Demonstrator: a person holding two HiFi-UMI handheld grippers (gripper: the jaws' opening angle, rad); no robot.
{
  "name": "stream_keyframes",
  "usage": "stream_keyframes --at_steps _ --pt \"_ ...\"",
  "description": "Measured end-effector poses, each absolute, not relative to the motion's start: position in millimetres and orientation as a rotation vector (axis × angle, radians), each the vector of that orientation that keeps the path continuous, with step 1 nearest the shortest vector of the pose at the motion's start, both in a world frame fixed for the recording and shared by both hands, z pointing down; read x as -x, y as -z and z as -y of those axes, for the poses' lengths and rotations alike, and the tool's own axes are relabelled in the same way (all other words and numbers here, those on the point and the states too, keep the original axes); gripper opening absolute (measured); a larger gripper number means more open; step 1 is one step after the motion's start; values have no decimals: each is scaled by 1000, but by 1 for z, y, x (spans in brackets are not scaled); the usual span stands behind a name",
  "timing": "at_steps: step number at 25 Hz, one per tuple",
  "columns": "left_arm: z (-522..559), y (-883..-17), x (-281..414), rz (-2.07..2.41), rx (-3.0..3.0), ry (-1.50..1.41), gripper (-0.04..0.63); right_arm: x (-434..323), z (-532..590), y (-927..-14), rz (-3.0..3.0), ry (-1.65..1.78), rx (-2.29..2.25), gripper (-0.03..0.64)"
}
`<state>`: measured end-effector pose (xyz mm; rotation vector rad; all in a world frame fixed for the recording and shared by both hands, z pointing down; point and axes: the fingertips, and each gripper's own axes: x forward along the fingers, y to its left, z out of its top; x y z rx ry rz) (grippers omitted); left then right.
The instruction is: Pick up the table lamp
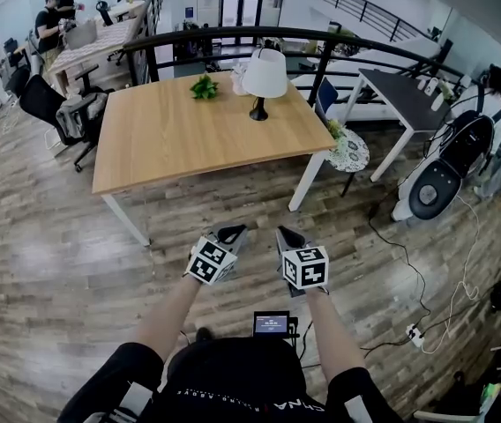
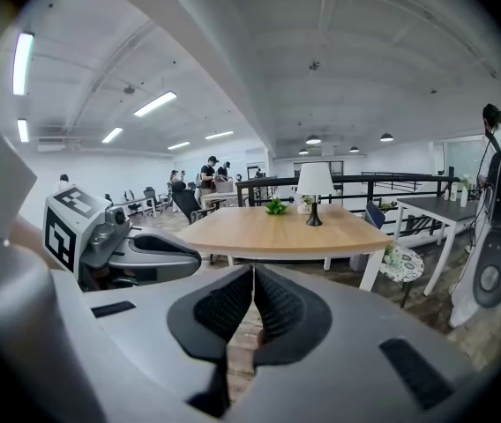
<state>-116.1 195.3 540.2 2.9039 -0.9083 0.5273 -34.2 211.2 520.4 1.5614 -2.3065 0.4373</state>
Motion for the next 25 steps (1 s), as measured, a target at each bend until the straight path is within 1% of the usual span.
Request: stream_keyframes --at_steps 8,25 --pt "-192 -544 101 918 -2897 -525 18 14 -212 -527 2308 -460 -1567 31" --pt "-172 -553 20 970 -2868 -580 18 -78 -188 -543 2329 -515 -1531 31"
